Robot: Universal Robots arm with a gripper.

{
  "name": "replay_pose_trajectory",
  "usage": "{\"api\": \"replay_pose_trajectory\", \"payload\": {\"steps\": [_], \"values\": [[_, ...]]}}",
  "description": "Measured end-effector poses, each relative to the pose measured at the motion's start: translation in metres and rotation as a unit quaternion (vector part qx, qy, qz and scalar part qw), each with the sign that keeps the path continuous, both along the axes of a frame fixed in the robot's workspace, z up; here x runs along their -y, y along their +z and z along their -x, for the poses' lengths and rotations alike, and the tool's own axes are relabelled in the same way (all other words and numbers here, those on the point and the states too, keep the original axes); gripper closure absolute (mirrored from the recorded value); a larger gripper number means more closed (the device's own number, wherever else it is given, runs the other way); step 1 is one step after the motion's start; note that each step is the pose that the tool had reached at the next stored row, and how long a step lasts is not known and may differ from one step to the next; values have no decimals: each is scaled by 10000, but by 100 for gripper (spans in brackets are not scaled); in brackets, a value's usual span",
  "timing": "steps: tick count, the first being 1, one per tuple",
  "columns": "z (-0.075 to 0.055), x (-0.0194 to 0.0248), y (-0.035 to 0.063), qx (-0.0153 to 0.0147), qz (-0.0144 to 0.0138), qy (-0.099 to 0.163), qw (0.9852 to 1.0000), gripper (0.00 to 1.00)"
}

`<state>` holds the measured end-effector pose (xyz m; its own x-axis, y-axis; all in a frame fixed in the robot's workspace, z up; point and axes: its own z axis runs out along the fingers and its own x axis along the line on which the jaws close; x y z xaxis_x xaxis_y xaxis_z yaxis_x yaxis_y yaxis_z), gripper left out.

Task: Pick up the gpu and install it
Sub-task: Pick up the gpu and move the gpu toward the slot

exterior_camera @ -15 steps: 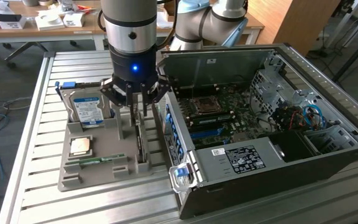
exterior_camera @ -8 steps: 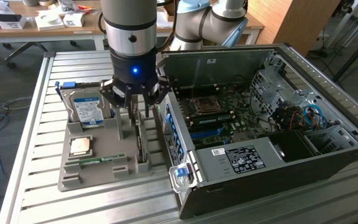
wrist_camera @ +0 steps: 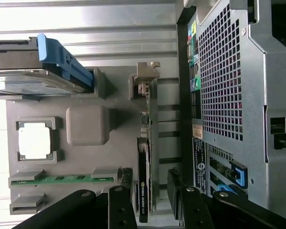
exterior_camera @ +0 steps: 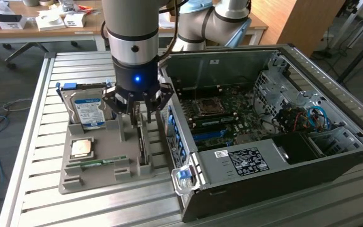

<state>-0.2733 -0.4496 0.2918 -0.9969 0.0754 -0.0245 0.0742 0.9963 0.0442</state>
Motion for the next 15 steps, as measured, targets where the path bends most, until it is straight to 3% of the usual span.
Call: {"api": "replay_pose_trajectory", "payload": {"steps": [15], "values": [[-1, 3, -272, 0, 0, 1, 10000, 57]]}}
